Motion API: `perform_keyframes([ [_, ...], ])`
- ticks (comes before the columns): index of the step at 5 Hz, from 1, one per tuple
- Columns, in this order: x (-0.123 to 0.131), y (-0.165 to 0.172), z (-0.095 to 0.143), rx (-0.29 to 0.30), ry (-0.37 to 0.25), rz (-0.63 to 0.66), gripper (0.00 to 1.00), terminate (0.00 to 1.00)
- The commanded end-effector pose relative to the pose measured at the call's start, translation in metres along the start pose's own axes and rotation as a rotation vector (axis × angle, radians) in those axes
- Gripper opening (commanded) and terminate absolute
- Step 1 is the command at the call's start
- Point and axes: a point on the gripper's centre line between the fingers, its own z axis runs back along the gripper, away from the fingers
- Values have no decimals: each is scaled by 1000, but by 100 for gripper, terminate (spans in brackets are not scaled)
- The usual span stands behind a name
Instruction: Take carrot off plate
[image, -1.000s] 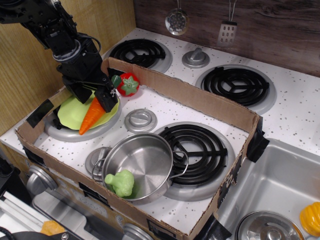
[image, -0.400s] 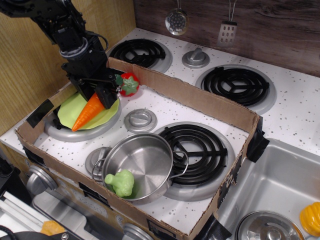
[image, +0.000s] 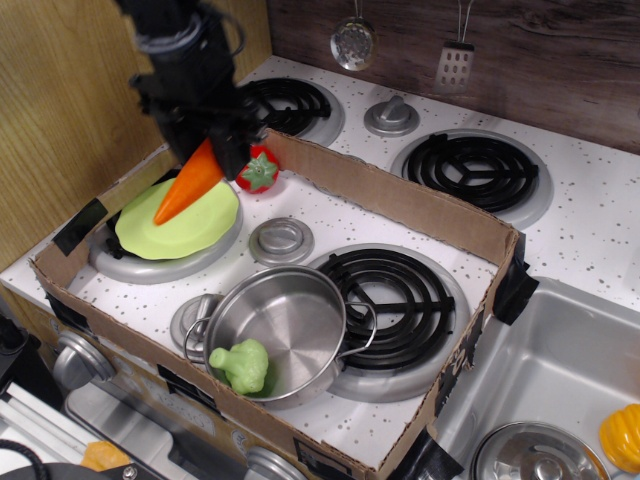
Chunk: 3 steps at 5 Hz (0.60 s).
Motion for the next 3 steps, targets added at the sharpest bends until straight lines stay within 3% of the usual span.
perform_keyframes([
  [1,-12,-60,44,7,-64,95,0,0],
  [2,-24,-94,32,-53,-47,110,0,0],
  [3,-35,-129,17,-65,-93,127,0,0],
])
